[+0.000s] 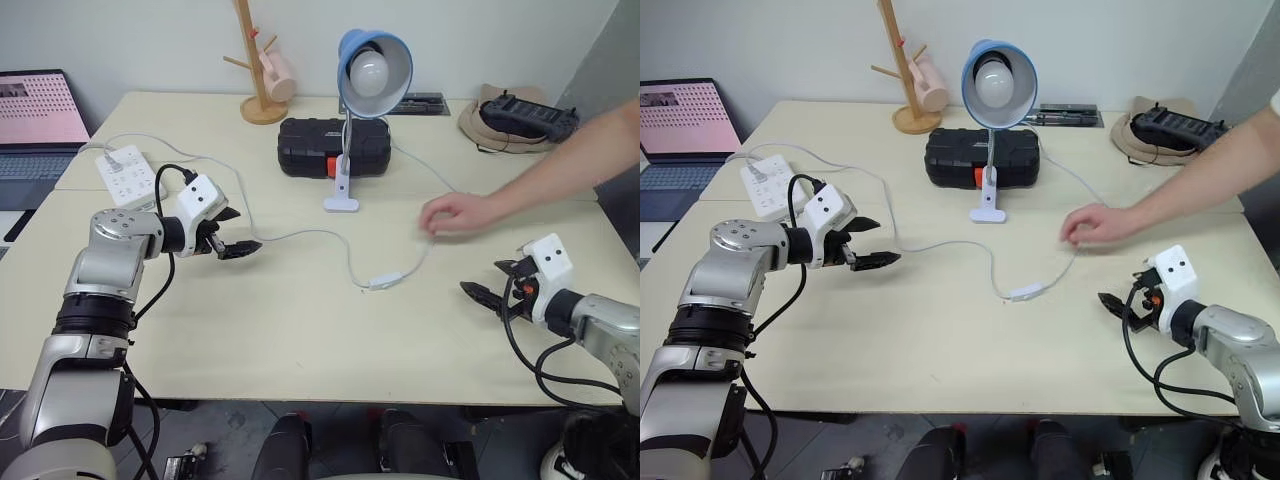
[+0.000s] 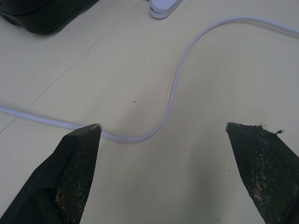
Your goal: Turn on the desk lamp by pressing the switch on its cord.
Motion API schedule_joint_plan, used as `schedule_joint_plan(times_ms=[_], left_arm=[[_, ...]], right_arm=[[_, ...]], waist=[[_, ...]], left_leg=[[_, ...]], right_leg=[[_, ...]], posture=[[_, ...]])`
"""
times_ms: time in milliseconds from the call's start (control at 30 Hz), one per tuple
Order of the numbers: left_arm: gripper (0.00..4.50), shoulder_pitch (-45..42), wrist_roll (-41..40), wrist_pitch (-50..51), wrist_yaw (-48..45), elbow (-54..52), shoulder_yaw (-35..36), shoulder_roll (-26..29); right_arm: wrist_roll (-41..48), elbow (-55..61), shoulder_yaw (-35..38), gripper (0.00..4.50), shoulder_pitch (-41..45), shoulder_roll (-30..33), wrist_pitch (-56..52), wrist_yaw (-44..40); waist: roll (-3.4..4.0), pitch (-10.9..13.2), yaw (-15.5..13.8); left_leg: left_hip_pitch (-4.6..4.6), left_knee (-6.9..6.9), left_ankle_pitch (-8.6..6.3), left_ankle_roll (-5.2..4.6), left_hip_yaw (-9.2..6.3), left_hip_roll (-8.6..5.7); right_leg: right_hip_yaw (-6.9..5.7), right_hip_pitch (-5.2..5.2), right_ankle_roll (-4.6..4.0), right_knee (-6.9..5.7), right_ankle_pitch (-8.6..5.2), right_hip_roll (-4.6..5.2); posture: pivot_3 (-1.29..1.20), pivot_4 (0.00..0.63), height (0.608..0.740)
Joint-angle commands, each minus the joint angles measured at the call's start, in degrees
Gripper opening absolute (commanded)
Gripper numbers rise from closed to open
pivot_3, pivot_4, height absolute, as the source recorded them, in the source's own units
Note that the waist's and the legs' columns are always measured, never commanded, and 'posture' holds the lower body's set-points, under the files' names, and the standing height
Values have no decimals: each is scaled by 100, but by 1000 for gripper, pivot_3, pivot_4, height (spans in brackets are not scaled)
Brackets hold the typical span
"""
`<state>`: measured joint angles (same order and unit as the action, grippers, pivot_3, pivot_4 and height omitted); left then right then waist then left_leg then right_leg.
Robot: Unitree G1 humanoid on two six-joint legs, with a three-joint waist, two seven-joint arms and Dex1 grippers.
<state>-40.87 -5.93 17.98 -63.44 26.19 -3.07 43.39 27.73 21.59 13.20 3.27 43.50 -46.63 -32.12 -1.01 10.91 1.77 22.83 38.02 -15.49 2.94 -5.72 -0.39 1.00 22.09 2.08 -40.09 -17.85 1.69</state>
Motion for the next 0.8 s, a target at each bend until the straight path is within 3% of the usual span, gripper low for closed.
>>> schedule_joint_plan(times_ms=[33, 533, 667, 800], left_arm=[[4454, -185, -52, -74, -40, -43, 65, 15], [4454, -299, -91, 77, -821, -635, -410, -68], [4454, -602, -90, 230, -1004, -899, -1053, -888], [4454, -648, 75, -43, -1049, -871, -1393, -1301]], right_arm=[[4, 174, 240, 4500, 4, 77, 32, -8], [459, 999, 460, 4500, -741, 603, 9, -922], [843, 1463, 700, 4500, -881, 685, -291, -1015], [923, 1615, 723, 4500, -953, 607, -415, -845]], waist=[[0, 0, 0], [0, 0, -5], [-2, -1, -35], [-5, -3, -55]], left_leg=[[0, 0, 0, 0, 1, 0], [0, 1, 0, 0, -1, -1], [0, 7, 0, 0, -6, -2], [-6, 13, 0, 0, -11, -5]], right_leg=[[1, 0, 0, 0, 0, 0], [0, -2, 0, 1, 0, -2], [-6, -10, 0, 1, 0, 1], [-7, -32, 2, 13, 1, 2]], posture=[[0, 150, 740], [0, 150, 740], [0, 150, 740], [0, 150, 740]])
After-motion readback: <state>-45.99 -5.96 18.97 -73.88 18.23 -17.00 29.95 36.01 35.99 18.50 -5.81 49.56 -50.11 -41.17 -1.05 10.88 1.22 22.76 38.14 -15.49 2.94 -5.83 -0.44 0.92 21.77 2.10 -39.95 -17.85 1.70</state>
